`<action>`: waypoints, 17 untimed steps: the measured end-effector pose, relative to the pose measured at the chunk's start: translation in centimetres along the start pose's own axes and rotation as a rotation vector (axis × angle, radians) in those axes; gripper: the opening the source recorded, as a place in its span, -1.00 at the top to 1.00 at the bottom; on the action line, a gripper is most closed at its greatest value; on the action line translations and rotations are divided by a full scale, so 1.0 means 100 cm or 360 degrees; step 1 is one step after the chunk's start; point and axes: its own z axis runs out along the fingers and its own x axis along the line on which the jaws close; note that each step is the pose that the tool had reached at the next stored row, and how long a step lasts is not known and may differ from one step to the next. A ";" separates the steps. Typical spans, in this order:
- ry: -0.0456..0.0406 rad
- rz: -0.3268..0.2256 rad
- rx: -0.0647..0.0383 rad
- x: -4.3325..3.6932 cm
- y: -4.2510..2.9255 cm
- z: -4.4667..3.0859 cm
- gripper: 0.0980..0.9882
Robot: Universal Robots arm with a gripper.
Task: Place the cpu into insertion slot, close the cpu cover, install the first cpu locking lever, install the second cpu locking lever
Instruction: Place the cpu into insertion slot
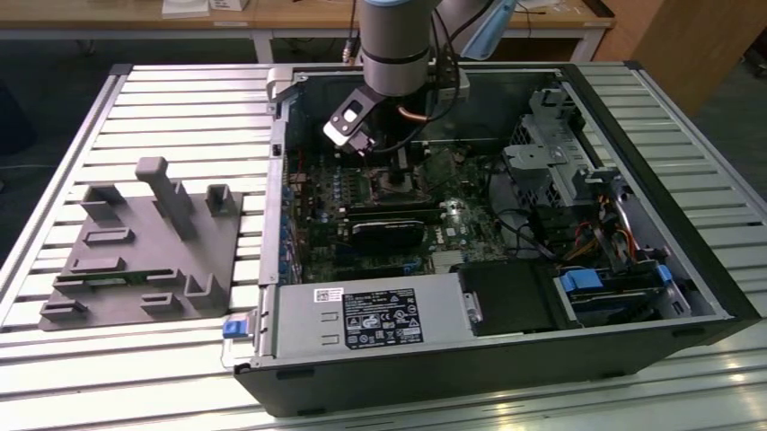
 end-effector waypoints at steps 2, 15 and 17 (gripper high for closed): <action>0.0000 0.0000 0.0000 0.0000 0.0000 -0.0002 0.94; 0.0002 0.0000 -0.0001 -0.0001 -0.0007 0.0039 0.98; 0.0002 0.0000 -0.0001 -0.0001 -0.0007 0.0046 0.98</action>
